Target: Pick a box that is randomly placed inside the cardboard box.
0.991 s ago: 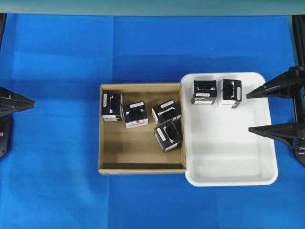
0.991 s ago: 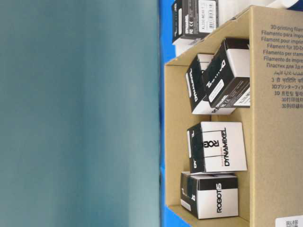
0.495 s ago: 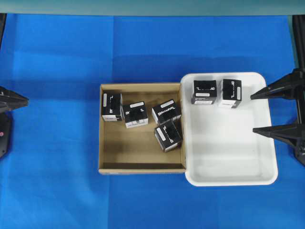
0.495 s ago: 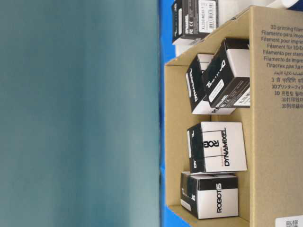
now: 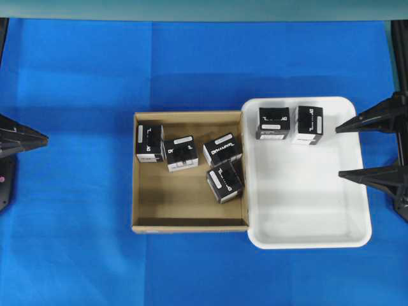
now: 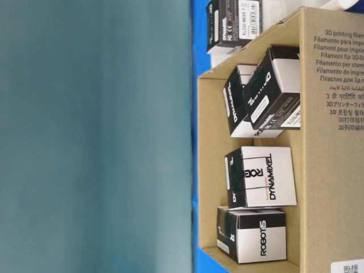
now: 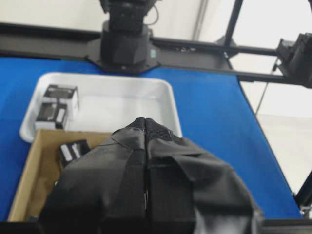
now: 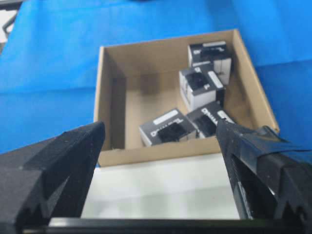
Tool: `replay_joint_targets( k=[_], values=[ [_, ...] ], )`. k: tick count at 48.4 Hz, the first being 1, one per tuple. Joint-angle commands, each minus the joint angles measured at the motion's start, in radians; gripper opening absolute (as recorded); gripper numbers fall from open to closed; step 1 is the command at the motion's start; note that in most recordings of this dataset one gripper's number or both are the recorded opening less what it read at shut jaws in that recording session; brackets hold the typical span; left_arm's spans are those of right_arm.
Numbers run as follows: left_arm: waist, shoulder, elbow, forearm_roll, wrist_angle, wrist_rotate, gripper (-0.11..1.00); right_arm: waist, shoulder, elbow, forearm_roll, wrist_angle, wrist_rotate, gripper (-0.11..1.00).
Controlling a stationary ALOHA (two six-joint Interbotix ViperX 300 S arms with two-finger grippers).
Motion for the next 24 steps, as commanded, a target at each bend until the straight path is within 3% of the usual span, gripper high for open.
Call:
replay_joint_targets(
  k=[1, 24],
  values=[
    [-0.002, 0.012, -0.012, 0.003, -0.006, 0.0, -0.07, -0.008, 0.006, -0.003, -0.002, -0.012, -0.002, 0.95],
    [-0.002, 0.006, -0.006, 0.003, -0.003, -0.002, -0.07, -0.012, 0.002, 0.003, -0.002, -0.012, -0.008, 0.95]
  ],
)
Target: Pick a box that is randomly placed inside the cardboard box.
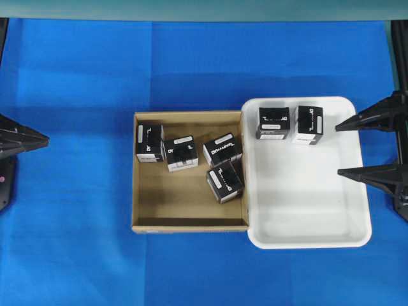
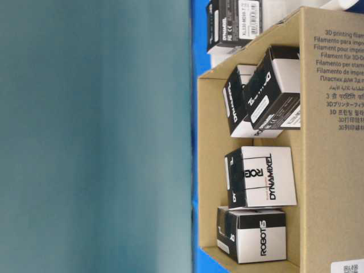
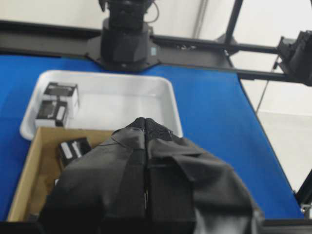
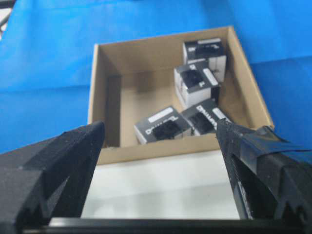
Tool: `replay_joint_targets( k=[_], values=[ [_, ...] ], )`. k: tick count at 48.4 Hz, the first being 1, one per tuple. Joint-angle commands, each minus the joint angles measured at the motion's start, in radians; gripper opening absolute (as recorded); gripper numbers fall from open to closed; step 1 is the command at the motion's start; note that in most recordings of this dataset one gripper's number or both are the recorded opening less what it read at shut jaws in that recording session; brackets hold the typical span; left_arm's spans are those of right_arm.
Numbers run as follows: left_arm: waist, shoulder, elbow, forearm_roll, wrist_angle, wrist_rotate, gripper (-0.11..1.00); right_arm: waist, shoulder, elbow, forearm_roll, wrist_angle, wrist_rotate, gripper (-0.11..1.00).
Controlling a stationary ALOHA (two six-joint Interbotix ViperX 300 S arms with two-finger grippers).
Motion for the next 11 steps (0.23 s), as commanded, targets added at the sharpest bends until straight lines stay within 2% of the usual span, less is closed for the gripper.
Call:
replay_joint_targets(
  k=[1, 11],
  values=[
    [-0.002, 0.008, -0.011, 0.002, -0.005, -0.002, -0.07, -0.002, 0.002, -0.003, -0.002, -0.011, -0.002, 0.95],
    [-0.002, 0.005, 0.0, 0.003, -0.005, 0.0, -0.07, -0.002, 0.002, 0.003, -0.002, -0.011, -0.002, 0.95]
  ],
)
